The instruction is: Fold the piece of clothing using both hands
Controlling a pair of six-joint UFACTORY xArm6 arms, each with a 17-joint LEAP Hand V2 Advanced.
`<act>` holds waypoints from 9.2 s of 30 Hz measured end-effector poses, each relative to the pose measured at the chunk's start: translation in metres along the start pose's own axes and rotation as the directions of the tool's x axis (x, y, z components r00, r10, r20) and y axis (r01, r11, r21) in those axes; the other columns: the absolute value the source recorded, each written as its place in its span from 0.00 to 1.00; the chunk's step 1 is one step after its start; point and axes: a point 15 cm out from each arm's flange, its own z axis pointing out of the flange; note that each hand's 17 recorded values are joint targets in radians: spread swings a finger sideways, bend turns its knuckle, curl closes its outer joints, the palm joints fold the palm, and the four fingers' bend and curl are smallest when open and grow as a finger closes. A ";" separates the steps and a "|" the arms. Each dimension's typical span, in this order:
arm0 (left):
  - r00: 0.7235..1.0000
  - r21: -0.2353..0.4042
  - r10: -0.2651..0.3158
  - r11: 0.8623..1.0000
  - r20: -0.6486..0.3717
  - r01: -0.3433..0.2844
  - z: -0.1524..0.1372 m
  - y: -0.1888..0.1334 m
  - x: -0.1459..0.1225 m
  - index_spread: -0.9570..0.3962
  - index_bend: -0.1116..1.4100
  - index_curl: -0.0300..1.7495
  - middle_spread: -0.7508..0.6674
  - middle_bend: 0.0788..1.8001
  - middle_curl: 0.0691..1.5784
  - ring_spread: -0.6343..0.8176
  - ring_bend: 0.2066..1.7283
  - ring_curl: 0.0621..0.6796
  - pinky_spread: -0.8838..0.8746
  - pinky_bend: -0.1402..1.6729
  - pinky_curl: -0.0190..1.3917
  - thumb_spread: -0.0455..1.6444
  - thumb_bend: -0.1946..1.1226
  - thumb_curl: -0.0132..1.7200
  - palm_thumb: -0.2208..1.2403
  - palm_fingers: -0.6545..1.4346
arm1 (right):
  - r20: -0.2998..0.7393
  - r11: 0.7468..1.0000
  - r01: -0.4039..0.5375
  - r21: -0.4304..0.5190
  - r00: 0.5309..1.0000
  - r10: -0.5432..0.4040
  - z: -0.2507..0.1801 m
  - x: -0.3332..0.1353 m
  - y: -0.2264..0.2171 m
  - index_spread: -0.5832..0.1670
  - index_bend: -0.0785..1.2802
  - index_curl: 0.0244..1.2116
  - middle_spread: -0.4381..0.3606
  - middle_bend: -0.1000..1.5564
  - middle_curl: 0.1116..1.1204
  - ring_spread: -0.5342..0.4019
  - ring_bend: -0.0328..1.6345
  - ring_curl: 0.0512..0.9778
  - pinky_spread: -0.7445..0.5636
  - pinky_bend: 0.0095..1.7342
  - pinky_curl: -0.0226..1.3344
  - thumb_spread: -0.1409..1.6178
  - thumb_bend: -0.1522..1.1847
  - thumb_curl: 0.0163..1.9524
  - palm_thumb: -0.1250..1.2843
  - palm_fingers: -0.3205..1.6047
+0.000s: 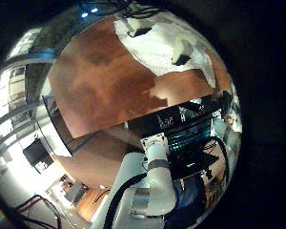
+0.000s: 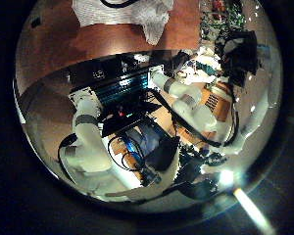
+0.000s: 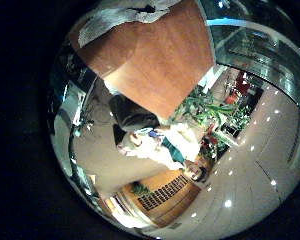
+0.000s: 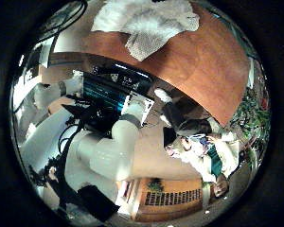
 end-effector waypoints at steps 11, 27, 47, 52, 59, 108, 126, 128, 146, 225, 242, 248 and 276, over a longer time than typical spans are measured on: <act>0.999 0.025 -0.012 1.000 -0.030 0.012 -0.010 -0.012 0.004 0.73 0.17 0.16 0.72 0.10 0.20 0.69 0.32 0.26 0.77 0.28 0.25 0.59 0.12 0.16 0.14 0.36 | 0.004 1.000 0.002 -0.028 1.000 -0.002 0.009 0.015 0.009 0.32 0.16 0.15 0.60 0.19 0.23 0.71 0.34 0.22 0.80 0.33 0.24 0.64 0.08 0.11 0.07 0.16; 0.987 0.051 0.066 0.996 0.145 -0.074 0.033 -0.063 0.003 0.74 0.18 0.17 0.76 0.06 0.18 0.71 0.33 0.25 0.76 0.30 0.25 0.62 0.13 0.17 0.21 0.33 | 0.070 0.997 -0.041 -0.063 0.997 0.046 0.021 0.019 0.006 0.33 0.15 0.15 0.61 0.19 0.23 0.72 0.35 0.22 0.80 0.34 0.24 0.65 0.08 0.10 0.06 0.16; 0.952 0.227 0.145 0.951 0.271 -0.209 0.150 -0.151 -0.015 0.72 0.17 0.16 0.78 0.07 0.17 0.73 0.34 0.25 0.76 0.33 0.25 0.59 0.13 0.19 0.28 0.30 | 0.246 0.990 -0.117 -0.078 0.960 0.133 0.019 0.002 -0.015 0.36 0.16 0.15 0.61 0.20 0.23 0.71 0.37 0.23 0.80 0.35 0.24 0.66 0.08 0.10 0.07 0.17; 0.952 0.200 0.145 0.959 0.270 -0.202 0.157 -0.166 -0.020 0.72 0.17 0.17 0.78 0.06 0.17 0.74 0.33 0.25 0.76 0.33 0.25 0.61 0.14 0.19 0.34 0.31 | 0.250 0.987 -0.129 -0.094 0.957 0.149 0.019 0.001 -0.011 0.36 0.16 0.16 0.61 0.20 0.24 0.71 0.37 0.23 0.81 0.35 0.24 0.67 0.09 0.10 0.08 0.17; 0.955 0.185 0.134 0.965 0.264 -0.187 0.158 -0.188 -0.025 0.73 0.18 0.17 0.75 0.08 0.17 0.74 0.32 0.24 0.75 0.31 0.24 0.64 0.14 0.20 0.42 0.33 | 0.257 0.985 -0.140 -0.102 0.953 0.162 0.021 0.002 -0.008 0.36 0.16 0.16 0.61 0.20 0.24 0.70 0.37 0.23 0.81 0.35 0.24 0.68 0.09 0.11 0.08 0.17; 0.944 -0.136 0.180 0.980 0.278 -0.147 0.044 -0.151 -0.010 0.21 0.33 0.60 0.13 0.51 0.53 0.07 0.59 0.67 0.10 0.51 0.43 0.71 0.14 0.32 0.68 0.74 | 0.295 0.993 -0.116 -0.008 0.949 0.113 0.134 -0.072 -0.132 0.47 0.18 0.20 0.48 0.29 0.29 0.50 0.42 0.25 0.70 0.34 0.21 0.64 0.09 0.13 0.21 0.24; 0.946 -0.149 0.189 0.977 0.265 -0.154 0.044 -0.150 -0.017 0.20 0.30 0.69 0.13 0.52 0.56 0.08 0.60 0.70 0.10 0.48 0.47 0.71 0.14 0.32 0.67 0.72 | 0.267 0.994 -0.109 0.001 0.958 0.105 0.132 -0.090 -0.154 0.50 0.17 0.22 0.49 0.28 0.29 0.52 0.41 0.25 0.70 0.32 0.20 0.63 0.09 0.14 0.24 0.25; 0.945 -0.148 0.191 0.977 0.265 -0.155 0.043 -0.149 -0.017 0.20 0.30 0.70 0.13 0.52 0.56 0.07 0.59 0.70 0.10 0.48 0.47 0.71 0.14 0.32 0.67 0.71 | 0.266 0.994 -0.109 0.004 0.958 0.104 0.131 -0.090 -0.155 0.50 0.18 0.22 0.49 0.28 0.29 0.52 0.41 0.25 0.70 0.32 0.20 0.63 0.09 0.14 0.24 0.25; 0.951 -0.161 0.190 0.975 0.246 -0.153 0.040 -0.145 -0.031 0.20 0.27 0.73 0.13 0.52 0.57 0.07 0.59 0.71 0.10 0.44 0.50 0.72 0.14 0.31 0.67 0.71 | 0.258 0.989 -0.148 0.026 0.956 0.136 0.117 -0.082 -0.171 0.51 0.18 0.23 0.48 0.27 0.29 0.52 0.41 0.25 0.71 0.31 0.19 0.64 0.10 0.14 0.27 0.26; 0.953 -0.192 0.184 0.972 0.241 -0.139 0.030 -0.138 -0.035 0.23 0.22 0.77 0.12 0.48 0.59 0.07 0.55 0.72 0.07 0.32 0.58 0.75 0.14 0.31 0.68 0.71 | 0.485 0.971 -0.234 0.046 0.855 0.183 0.080 -0.130 -0.193 0.48 0.17 0.27 0.58 0.23 0.28 0.71 0.33 0.18 0.86 0.27 0.16 0.69 0.10 0.16 0.37 0.27; 0.957 -0.185 0.173 0.974 0.233 -0.131 0.019 -0.137 -0.037 0.25 0.21 0.77 0.12 0.47 0.60 0.07 0.53 0.73 0.06 0.31 0.58 0.75 0.14 0.31 0.68 0.71 | 0.330 0.974 -0.225 0.015 0.921 0.207 0.107 -0.133 -0.215 0.42 0.17 0.23 0.38 0.33 0.36 0.39 0.54 0.29 0.48 0.45 0.21 0.66 0.13 0.21 0.62 0.63; 0.957 -0.195 0.174 0.972 0.230 -0.129 0.019 -0.134 -0.037 0.25 0.21 0.78 0.12 0.47 0.60 0.07 0.53 0.73 0.06 0.31 0.59 0.75 0.14 0.31 0.68 0.71 | 0.332 0.956 -0.267 0.118 0.918 0.215 0.086 -0.120 -0.228 0.26 0.38 0.35 0.26 0.48 0.50 0.31 0.63 0.42 0.34 0.58 0.31 0.66 0.14 0.23 0.73 0.82; 0.962 -0.208 0.185 0.968 0.203 -0.142 0.015 -0.120 -0.033 0.26 0.20 0.78 0.11 0.46 0.61 0.07 0.52 0.74 0.06 0.29 0.60 0.75 0.14 0.31 0.68 0.72 | 0.458 0.923 -0.377 0.073 0.835 0.305 0.062 -0.091 -0.181 0.31 0.43 0.48 0.36 0.46 0.48 0.59 0.55 0.39 0.82 0.47 0.31 0.71 0.06 0.14 0.18 0.26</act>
